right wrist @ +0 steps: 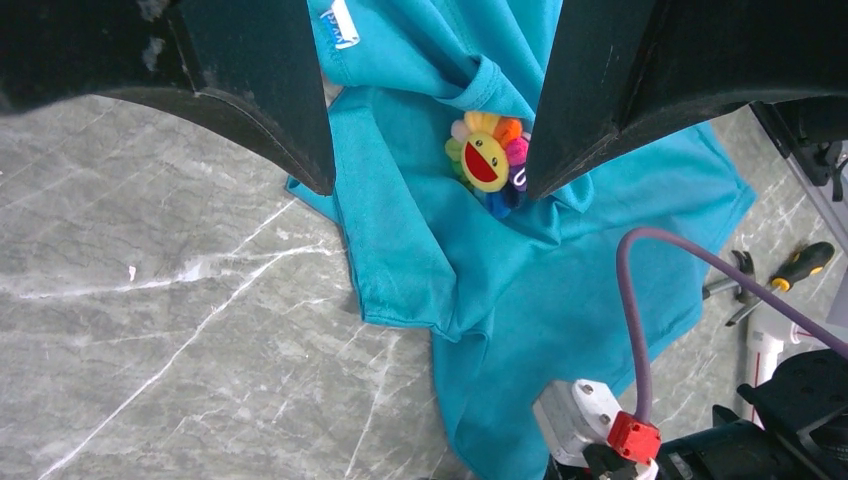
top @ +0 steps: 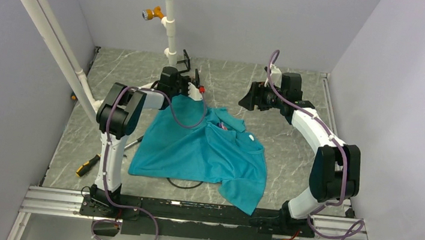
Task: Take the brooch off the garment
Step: Place the brooch in the brooch box.
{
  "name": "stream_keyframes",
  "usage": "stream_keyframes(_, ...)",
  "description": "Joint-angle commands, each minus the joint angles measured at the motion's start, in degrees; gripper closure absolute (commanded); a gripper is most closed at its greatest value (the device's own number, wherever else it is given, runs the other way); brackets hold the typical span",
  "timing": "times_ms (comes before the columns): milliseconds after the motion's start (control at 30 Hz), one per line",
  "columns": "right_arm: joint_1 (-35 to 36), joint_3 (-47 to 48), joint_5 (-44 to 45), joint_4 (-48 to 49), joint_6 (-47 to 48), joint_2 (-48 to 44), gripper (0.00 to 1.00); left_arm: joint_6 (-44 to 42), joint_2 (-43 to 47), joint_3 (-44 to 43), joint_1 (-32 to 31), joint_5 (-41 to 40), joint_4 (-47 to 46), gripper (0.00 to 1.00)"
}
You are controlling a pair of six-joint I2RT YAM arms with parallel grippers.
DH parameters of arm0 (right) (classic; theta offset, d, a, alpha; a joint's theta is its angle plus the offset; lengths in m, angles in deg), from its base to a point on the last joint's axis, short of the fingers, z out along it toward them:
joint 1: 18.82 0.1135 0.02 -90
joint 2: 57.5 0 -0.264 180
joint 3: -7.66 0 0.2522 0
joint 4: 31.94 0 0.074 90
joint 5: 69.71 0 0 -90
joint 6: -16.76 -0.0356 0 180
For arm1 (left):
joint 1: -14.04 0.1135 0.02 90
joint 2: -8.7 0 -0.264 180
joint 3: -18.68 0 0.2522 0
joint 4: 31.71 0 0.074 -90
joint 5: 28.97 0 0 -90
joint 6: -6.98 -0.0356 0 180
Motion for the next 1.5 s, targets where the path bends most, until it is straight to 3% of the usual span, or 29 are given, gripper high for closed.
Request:
stream_keyframes(0, -0.33, 2.68, -1.12, 0.58, 1.18, 0.36, 0.27, -1.45, -0.45, -0.14, -0.61, 1.63, 1.83, 1.00)
stream_keyframes(67, -0.33, 2.77, -1.11, 0.52, 1.24, 0.27, 0.27, -1.35, -0.49, -0.33, -0.60, 1.57, 2.59, 0.98)
stream_keyframes(700, -0.46, 2.95, -1.21, 0.25, 1.38, -0.07, 0.27, -0.78, 5.27, 1.83, -0.61, 5.22, 12.01, 0.40)
stream_keyframes(833, -0.42, 2.95, -1.20, 0.25, 1.43, -0.08, 0.27, -0.04, 7.09, 1.90, -0.48, 6.30, 15.83, 0.19)
stream_keyframes(1067, -0.47, 3.04, -1.33, 0.25, 1.33, -0.07, 0.27, 2.37, 10.08, 1.16, -0.43, 8.74, 21.90, 0.11)
stream_keyframes(1467, -0.42, 2.45, -1.80, 1.04, 0.91, -0.60, 0.27, 7.14, 13.32, -0.39, 1.27, 12.46, 28.82, 0.22)
